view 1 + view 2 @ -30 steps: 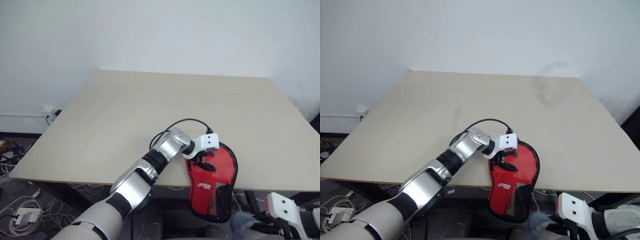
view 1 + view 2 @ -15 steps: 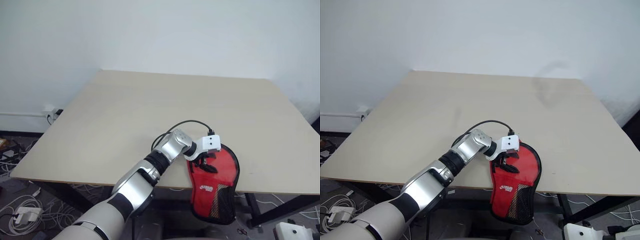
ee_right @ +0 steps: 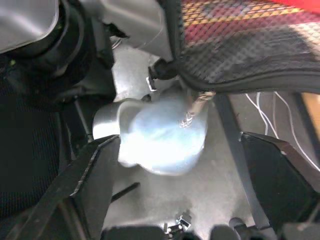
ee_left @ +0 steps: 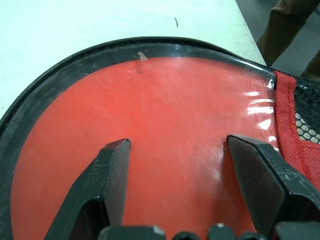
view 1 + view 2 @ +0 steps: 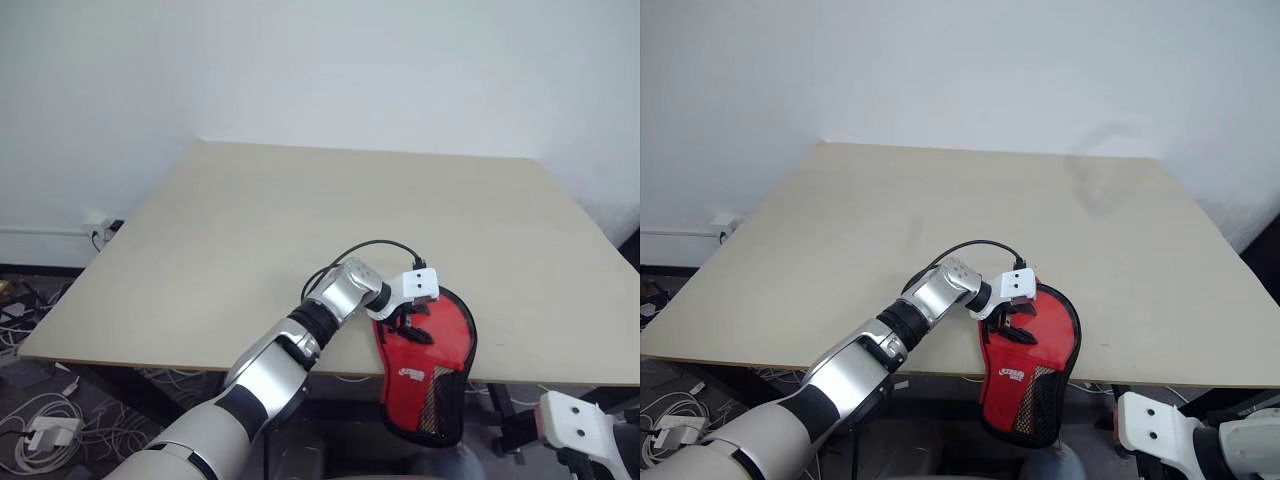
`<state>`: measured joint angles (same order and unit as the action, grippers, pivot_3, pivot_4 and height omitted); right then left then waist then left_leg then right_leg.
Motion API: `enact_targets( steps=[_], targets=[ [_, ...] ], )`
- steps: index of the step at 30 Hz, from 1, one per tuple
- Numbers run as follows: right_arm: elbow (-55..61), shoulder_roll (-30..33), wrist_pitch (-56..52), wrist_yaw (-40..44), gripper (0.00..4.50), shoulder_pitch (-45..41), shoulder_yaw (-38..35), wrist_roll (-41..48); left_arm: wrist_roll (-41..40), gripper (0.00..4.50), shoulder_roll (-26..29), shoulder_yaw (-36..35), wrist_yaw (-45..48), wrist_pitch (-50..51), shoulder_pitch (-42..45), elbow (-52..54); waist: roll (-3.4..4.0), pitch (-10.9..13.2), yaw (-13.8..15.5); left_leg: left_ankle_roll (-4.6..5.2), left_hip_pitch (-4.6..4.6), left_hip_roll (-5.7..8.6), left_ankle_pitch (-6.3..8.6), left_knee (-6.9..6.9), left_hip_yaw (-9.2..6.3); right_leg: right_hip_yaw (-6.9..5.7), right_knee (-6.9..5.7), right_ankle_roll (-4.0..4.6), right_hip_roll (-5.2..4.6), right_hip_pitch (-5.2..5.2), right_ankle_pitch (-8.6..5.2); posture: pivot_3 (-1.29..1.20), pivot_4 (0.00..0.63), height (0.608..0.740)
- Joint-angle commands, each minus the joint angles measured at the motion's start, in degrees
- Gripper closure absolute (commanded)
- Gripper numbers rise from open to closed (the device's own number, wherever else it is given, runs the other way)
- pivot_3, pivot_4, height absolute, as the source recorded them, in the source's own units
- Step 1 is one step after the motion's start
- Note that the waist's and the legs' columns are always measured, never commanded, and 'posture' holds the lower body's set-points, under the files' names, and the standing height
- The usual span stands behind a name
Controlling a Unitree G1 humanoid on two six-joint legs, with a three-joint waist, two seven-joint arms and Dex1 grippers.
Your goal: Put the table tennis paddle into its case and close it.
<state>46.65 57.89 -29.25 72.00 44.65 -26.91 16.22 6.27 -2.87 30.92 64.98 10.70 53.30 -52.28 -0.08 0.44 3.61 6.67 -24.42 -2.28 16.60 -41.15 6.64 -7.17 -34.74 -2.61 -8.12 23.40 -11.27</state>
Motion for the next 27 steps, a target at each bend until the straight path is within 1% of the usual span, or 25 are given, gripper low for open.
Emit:
enact_targets(
  steps=[1,3,6,10,11,14,16,18,20,23,27],
  targets=[
    [1.00,0.31,-3.58,0.75,0.53,-4.00,-4.79,5.31,4.72,1.29,0.88,2.62,-0.78,1.46,-1.58,-5.27,0.00,0.00,-0.12,0.00,0.00,0.00,0.00,-0.01,0.00,0.00,0.00,0.00,0.00,0.01,0.00,0.00,0.000,0.724],
    [0.40,0.14,-5.67,0.11,0.53,-6.93,-5.66,7.58,4.69,1.29,0.95,2.40,-0.80,1.52,-1.45,-5.45,0.00,0.00,-0.19,0.00,0.01,0.00,0.00,-0.01,0.00,0.00,0.00,0.00,0.00,0.00,0.00,0.00,0.000,0.724],
    [-3.72,-1.69,-9.64,-5.46,0.53,-16.38,-4.98,11.27,4.53,1.29,1.83,1.98,-0.41,1.05,-1.36,-5.37,-0.02,0.01,-0.28,0.00,0.03,0.00,0.00,-0.01,0.00,-0.01,0.00,0.00,0.00,0.00,0.00,0.00,0.000,0.724],
    [-11.91,-6.48,-17.79,-16.20,0.53,-32.93,0.20,15.15,2.74,1.29,3.21,-0.36,0.54,-0.80,-0.79,-5.44,-0.03,0.02,-0.92,0.00,0.04,0.00,0.00,0.00,0.03,-0.01,0.03,0.01,-0.03,0.03,0.01,0.00,0.000,0.724],
    [-13.70,-7.78,-19.27,-18.10,0.53,-35.80,1.57,15.70,1.51,1.29,3.47,-1.55,1.74,-0.60,-0.50,-4.90,-0.01,0.04,-0.99,-0.01,0.04,0.00,0.00,0.01,0.04,-0.02,0.03,0.02,-0.02,0.04,0.02,0.00,0.000,0.724],
    [-17.67,-11.87,-19.35,-22.51,0.53,-42.29,5.28,15.38,-1.82,1.29,5.32,-5.42,5.75,-0.31,0.67,-2.64,0.15,0.14,-1.72,-0.03,-0.01,0.00,-0.01,0.03,0.06,-0.05,-0.07,0.12,-0.04,0.21,0.09,0.00,0.000,0.724],
    [-19.34,-13.18,-19.22,-23.82,0.53,-44.99,6.92,15.47,-2.96,1.29,6.92,-7.20,7.49,-0.20,1.41,-1.89,0.44,0.32,-1.92,-0.07,-0.12,-0.01,-0.02,0.10,0.12,-0.04,-0.13,0.16,0.01,0.42,0.15,0.00,0.000,0.724],
    [-21.31,-13.99,-18.21,-24.21,0.53,-46.94,8.39,15.54,-4.41,1.29,9.21,-9.33,9.60,-0.02,2.17,-1.02,0.56,0.46,-1.92,-0.12,-0.26,-0.01,-0.07,0.25,0.30,0.06,-0.19,0.15,0.10,0.71,0.14,0.00,0.000,0.724],
    [-23.29,-14.26,-15.44,-23.52,0.53,-47.92,10.26,14.54,-5.12,1.29,12.80,-10.59,13.00,-0.20,2.55,0.55,0.63,0.65,-1.96,-0.35,-0.29,-0.05,-0.28,0.26,0.42,0.11,-0.23,0.33,0.20,0.79,0.25,0.00,0.000,0.724],
    [-23.44,-13.40,-13.55,-20.01,0.53,-47.37,11.67,16.17,-6.43,1.29,18.06,-12.10,17.93,-0.15,2.54,3.68,0.70,1.11,-1.99,-0.28,-0.33,-0.07,-0.32,0.26,0.58,0.22,-0.23,0.32,0.24,0.89,0.24,0.00,0.000,0.724],
    [-25.11,-13.81,-12.03,-19.46,0.53,-48.72,13.02,16.18,-8.62,1.29,26.18,-14.71,22.75,3.33,1.02,10.39,0.66,1.38,-1.95,-0.24,-0.44,-0.05,-0.29,0.20,0.62,0.27,-0.19,0.31,0.21,0.94,0.25,0.00,0.000,0.724]
  ],
)
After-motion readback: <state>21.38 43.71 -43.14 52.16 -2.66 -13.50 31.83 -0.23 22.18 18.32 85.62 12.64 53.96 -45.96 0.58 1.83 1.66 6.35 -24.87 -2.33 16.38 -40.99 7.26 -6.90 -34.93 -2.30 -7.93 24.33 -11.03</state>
